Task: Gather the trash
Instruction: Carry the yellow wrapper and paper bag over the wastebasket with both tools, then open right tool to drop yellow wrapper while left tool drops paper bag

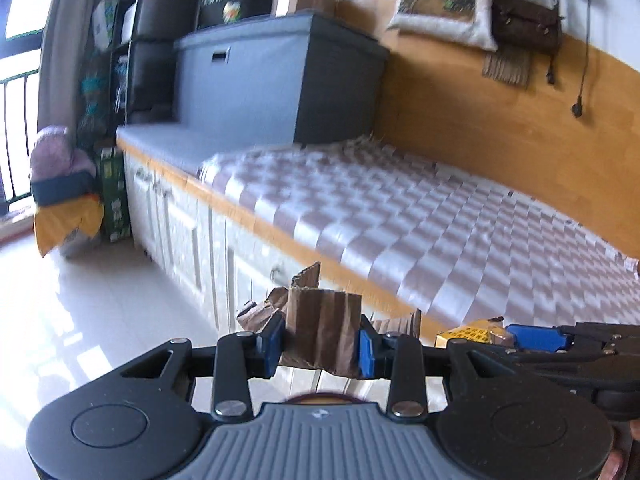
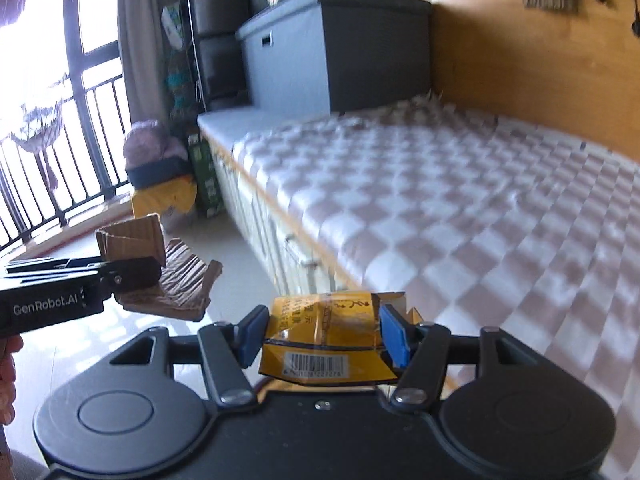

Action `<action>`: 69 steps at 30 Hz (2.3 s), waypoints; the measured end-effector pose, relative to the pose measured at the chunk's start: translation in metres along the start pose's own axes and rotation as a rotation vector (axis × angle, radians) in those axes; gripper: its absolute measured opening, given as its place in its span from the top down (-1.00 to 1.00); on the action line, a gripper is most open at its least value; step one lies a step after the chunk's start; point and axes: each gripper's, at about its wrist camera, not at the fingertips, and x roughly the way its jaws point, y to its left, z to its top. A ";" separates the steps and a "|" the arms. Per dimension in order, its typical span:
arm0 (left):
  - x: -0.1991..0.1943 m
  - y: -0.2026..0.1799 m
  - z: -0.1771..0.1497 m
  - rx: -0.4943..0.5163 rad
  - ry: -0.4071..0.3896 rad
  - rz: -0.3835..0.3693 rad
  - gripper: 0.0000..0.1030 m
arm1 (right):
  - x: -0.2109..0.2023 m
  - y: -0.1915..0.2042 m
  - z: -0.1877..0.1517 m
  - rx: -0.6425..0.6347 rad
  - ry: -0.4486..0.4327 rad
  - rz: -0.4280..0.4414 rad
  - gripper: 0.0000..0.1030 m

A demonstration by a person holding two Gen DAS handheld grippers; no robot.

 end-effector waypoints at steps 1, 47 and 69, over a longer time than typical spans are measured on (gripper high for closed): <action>0.003 0.002 -0.005 -0.007 0.013 0.003 0.25 | 0.004 0.001 -0.007 -0.004 0.016 0.003 -0.19; 0.225 0.029 -0.113 -0.138 0.554 0.013 0.24 | 0.191 0.002 -0.117 -0.179 0.585 0.141 -0.21; 0.284 0.035 -0.132 -0.246 0.659 0.050 -0.34 | 0.225 -0.021 -0.128 -0.165 0.664 0.181 -0.73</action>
